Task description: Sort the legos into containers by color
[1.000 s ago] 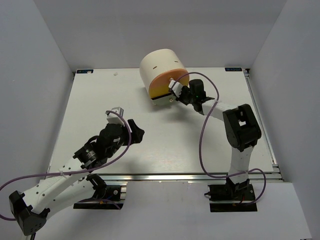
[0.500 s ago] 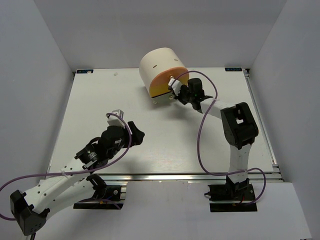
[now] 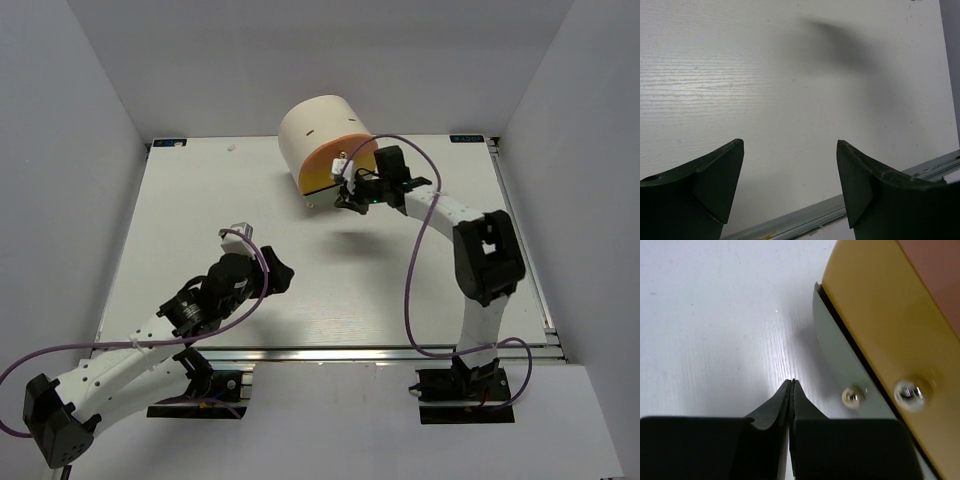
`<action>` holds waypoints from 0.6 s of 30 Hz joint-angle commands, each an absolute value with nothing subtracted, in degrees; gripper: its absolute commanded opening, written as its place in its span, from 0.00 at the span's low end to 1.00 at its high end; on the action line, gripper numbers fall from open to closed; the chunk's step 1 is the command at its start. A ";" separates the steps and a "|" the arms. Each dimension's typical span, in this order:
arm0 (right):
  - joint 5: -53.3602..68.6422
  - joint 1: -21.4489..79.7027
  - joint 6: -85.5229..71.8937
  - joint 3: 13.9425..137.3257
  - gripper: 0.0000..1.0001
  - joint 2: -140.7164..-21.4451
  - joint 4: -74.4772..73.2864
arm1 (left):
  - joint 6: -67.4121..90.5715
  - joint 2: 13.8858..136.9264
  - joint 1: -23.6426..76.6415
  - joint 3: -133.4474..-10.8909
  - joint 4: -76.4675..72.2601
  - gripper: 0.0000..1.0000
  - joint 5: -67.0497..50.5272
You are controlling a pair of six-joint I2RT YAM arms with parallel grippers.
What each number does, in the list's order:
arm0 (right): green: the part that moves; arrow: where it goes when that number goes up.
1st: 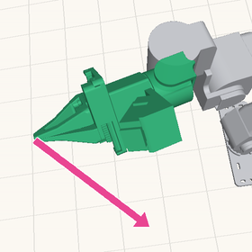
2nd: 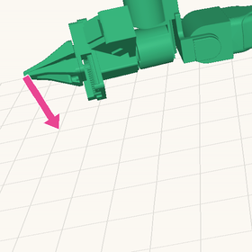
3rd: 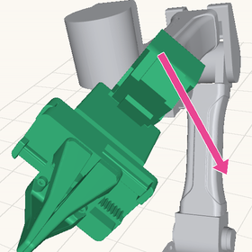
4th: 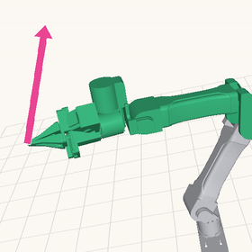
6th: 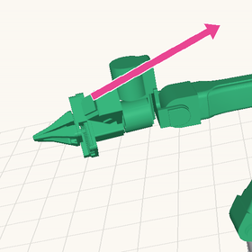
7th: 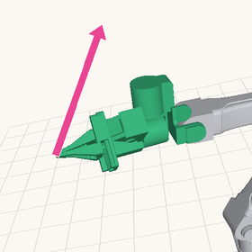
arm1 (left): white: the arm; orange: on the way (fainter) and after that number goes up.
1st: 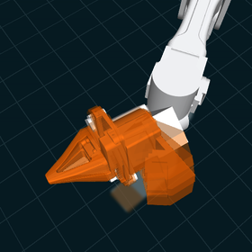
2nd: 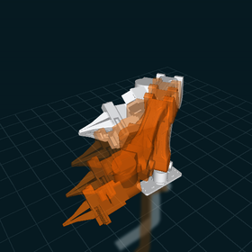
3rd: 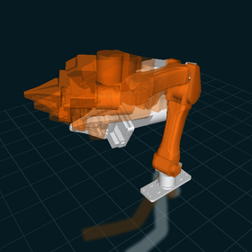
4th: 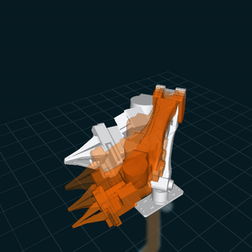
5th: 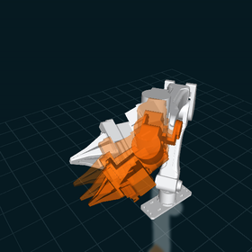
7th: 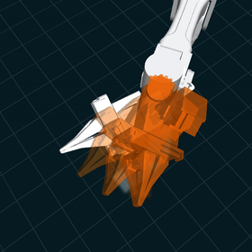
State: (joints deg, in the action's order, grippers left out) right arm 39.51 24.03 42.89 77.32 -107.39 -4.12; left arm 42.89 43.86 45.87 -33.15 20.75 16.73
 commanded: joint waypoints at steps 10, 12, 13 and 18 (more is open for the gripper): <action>24.99 29.96 43.07 82.20 0.00 -117.07 5.04 | 45.35 38.41 46.05 -32.96 21.97 0.86 17.31; 22.43 30.49 41.32 79.90 0.00 -116.55 9.82 | 45.26 38.58 46.05 -33.22 22.76 0.87 17.49; 19.63 30.76 41.13 78.50 0.00 -116.02 14.80 | 45.18 38.76 46.05 -33.22 22.94 0.87 17.49; 15.83 32.08 41.22 75.24 0.00 -116.28 21.70 | 45.00 39.81 46.05 -33.57 22.50 0.87 17.23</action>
State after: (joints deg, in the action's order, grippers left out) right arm 20.67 31.31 42.30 75.64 -118.43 11.55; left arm 44.80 39.57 45.87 -33.19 22.33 16.82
